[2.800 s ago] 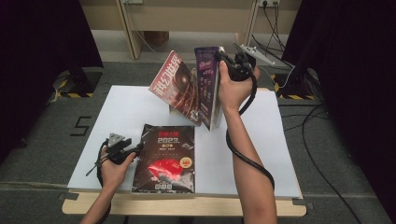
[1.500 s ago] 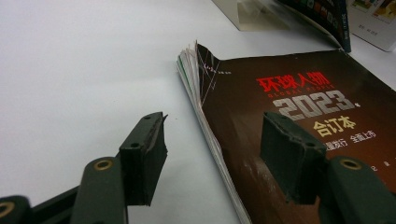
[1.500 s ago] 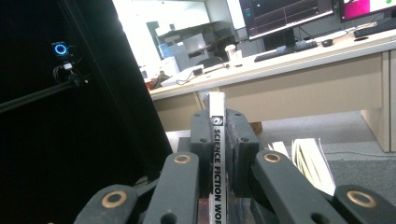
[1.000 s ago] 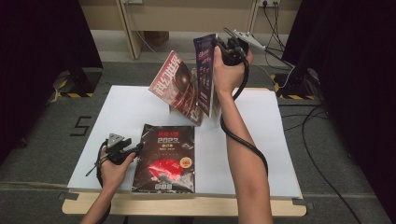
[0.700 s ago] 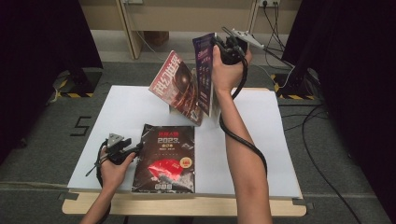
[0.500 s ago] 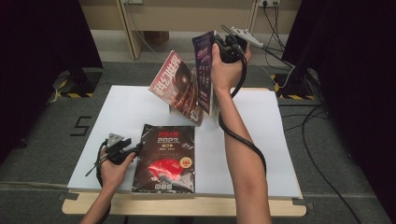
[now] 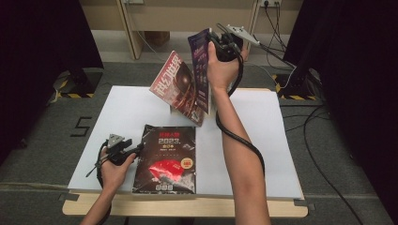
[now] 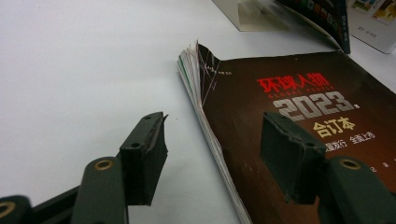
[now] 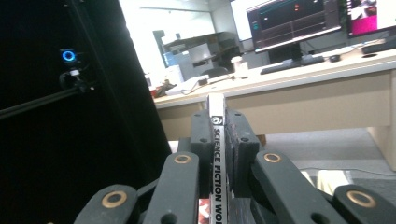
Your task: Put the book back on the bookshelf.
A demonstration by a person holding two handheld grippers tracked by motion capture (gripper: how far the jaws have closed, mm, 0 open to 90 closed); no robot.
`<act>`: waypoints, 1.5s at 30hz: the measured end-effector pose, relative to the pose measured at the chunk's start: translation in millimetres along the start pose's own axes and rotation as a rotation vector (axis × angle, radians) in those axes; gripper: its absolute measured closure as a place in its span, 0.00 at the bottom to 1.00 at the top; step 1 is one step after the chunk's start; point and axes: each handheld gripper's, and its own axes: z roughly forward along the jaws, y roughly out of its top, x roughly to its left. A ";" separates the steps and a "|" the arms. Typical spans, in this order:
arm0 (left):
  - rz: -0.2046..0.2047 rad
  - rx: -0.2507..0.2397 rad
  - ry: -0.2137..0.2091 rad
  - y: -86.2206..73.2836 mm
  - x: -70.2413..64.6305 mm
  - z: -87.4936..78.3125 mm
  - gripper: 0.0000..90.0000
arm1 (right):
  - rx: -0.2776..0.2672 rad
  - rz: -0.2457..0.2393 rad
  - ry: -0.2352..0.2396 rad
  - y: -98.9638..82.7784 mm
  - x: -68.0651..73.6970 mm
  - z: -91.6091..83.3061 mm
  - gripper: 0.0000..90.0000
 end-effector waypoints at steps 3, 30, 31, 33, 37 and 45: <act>0.001 0.000 0.000 0.0 0.0 0.0 0.44 | -0.009 -0.013 0.010 1.6 6.2 -2.0 0.93; 0.012 -0.001 -0.005 -0.1 -0.9 -0.1 0.45 | 0.052 -0.148 -0.102 -31.1 1.4 42.3 0.93; 0.012 0.000 -0.003 -0.1 -1.2 0.0 0.45 | 0.066 -0.156 -0.106 -35.6 -0.2 42.8 0.92; 0.015 0.002 -0.002 0.0 -1.3 0.1 0.45 | 0.077 -0.154 -0.105 -42.3 -2.0 42.2 0.92; 0.019 0.006 0.000 0.2 -1.7 0.3 0.45 | 0.091 -0.172 -0.107 -49.9 -0.8 37.8 0.92; 0.023 0.002 0.001 0.0 -2.5 0.3 0.45 | 0.099 -0.172 -0.100 -59.5 6.0 18.4 0.90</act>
